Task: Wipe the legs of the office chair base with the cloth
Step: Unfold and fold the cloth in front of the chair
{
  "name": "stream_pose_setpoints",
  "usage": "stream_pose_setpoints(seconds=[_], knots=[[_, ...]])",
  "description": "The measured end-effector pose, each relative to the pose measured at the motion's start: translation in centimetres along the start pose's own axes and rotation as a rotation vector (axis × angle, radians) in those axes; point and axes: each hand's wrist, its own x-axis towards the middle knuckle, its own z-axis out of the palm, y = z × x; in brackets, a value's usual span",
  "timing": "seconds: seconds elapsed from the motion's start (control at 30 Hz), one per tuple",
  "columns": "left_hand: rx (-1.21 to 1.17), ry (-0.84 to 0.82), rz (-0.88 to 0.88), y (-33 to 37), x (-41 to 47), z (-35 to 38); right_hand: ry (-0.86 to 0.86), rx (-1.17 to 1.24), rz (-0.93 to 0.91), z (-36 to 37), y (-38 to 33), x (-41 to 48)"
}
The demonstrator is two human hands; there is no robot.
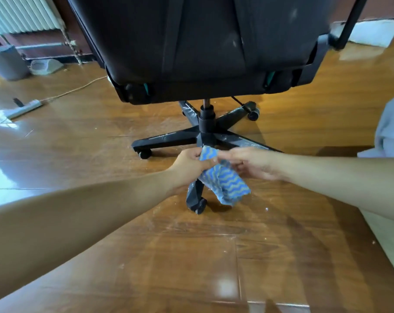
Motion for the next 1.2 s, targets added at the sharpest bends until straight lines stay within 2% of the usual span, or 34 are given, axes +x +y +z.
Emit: stream_pose_setpoints(seconds=[0.1,0.17,0.2,0.27,0.33,0.4,0.53,0.63,0.77,0.9,1.03,1.1,1.2], knots=[[-0.112,-0.024,-0.045,-0.3,-0.3,0.3,-0.118,-0.035,0.088,0.5,1.8,-1.2],[-0.147,-0.019,-0.077,-1.1,-0.6,0.4,-0.102,-0.031,0.082,0.9,2.4,-1.4],[-0.112,0.027,-0.073,-1.6,-0.6,0.7,-0.071,-0.027,0.067,1.1,2.3,-1.3],[0.098,0.222,-0.049,-2.6,-0.7,1.6,-0.038,-0.03,0.04,1.5,1.8,-1.3],[0.301,0.4,-0.102,-2.9,-1.2,2.6,-0.033,-0.037,0.03,2.2,1.3,-1.2],[0.219,0.453,-0.163,-2.3,-1.5,3.0,-0.008,-0.023,0.029,2.8,1.1,-1.2],[-0.316,0.172,-0.275,-1.5,-2.0,3.0,0.007,0.029,0.021,3.3,1.0,-1.3],[-0.399,0.02,-0.284,-2.0,-1.9,2.1,0.024,0.017,0.042,3.0,0.8,-1.5],[-0.387,0.085,-0.285,-2.8,-1.2,0.8,0.09,0.079,0.058,3.2,0.5,-1.6],[-0.41,0.121,-0.27,-2.9,-0.9,0.2,0.189,0.266,-0.029,3.5,-0.1,-1.4],[-0.427,0.157,-0.26,-2.5,-0.7,-0.2,0.113,0.362,-0.06,3.5,-1.2,-1.3],[-0.413,0.178,-0.256,-2.2,-0.6,-0.4,0.085,0.182,-0.109,3.7,-1.3,-1.1],[-0.414,0.198,-0.252,-2.1,-0.4,-0.6,0.167,-0.307,-0.302,4.4,-0.9,-0.9]])
